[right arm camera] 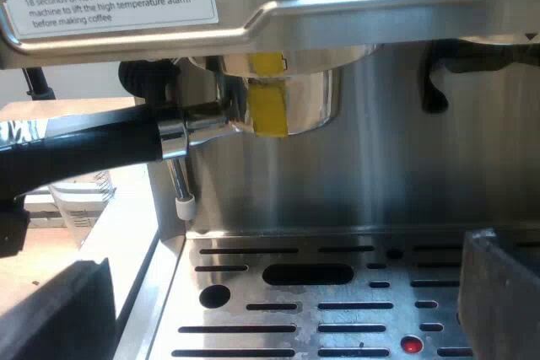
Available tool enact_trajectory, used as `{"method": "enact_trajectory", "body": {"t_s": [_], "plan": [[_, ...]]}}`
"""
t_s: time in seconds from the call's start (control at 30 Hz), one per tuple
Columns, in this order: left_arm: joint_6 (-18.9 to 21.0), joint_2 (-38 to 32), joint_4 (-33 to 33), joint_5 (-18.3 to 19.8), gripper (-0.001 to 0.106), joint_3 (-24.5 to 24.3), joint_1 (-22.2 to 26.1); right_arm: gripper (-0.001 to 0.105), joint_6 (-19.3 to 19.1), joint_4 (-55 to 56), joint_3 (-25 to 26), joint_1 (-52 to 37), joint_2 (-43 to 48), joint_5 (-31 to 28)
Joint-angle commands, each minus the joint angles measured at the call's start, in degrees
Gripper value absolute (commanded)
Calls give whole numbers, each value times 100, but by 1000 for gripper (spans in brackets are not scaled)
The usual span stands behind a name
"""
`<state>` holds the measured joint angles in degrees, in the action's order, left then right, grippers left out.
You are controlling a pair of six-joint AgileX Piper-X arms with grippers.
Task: Put the handle in the coffee machine
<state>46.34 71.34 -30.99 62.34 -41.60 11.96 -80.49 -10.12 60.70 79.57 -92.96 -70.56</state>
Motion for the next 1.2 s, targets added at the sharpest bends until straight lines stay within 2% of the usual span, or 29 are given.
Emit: {"method": "enact_trajectory", "body": {"t_s": [0.03, 0.1, 0.4, 0.47, 0.53, 0.77, 1.0, 1.07, 1.17, 1.2], "plan": [[159, -186, 592, 1423, 0, -178, -16, 82, -72, -31, 7, -24, 12, -78], [284, -186, 585, 1426, 0, -178, -16, 82, -72, -31, 7, -24, 12, -78], [283, -186, 514, 1654, 0, -43, -16, 82, -28, -31, 7, -24, 12, -78], [283, -186, 514, 1911, 0, -47, -16, 82, -28, -31, 7, -24, 12, -78], [283, -186, 514, 1979, 0, -47, -16, 82, -28, -31, 7, -24, 12, -78], [270, -186, 666, 1858, 0, -47, -16, 82, -28, -31, 7, -24, 12, -78], [270, -186, 1162, 1842, 0, -47, -16, 82, -28, -31, 7, -24, 12, -78], [401, -186, 1162, 1881, 0, -47, -16, 82, -28, -31, 7, -24, 12, -78], [913, -186, 1162, 1937, 0, -47, -16, 82, -28, -31, 7, -24, 12, -78], [930, -186, 1162, 1936, 0, -47, -16, 82, -28, -31, 7, -24, 12, -78]]}}
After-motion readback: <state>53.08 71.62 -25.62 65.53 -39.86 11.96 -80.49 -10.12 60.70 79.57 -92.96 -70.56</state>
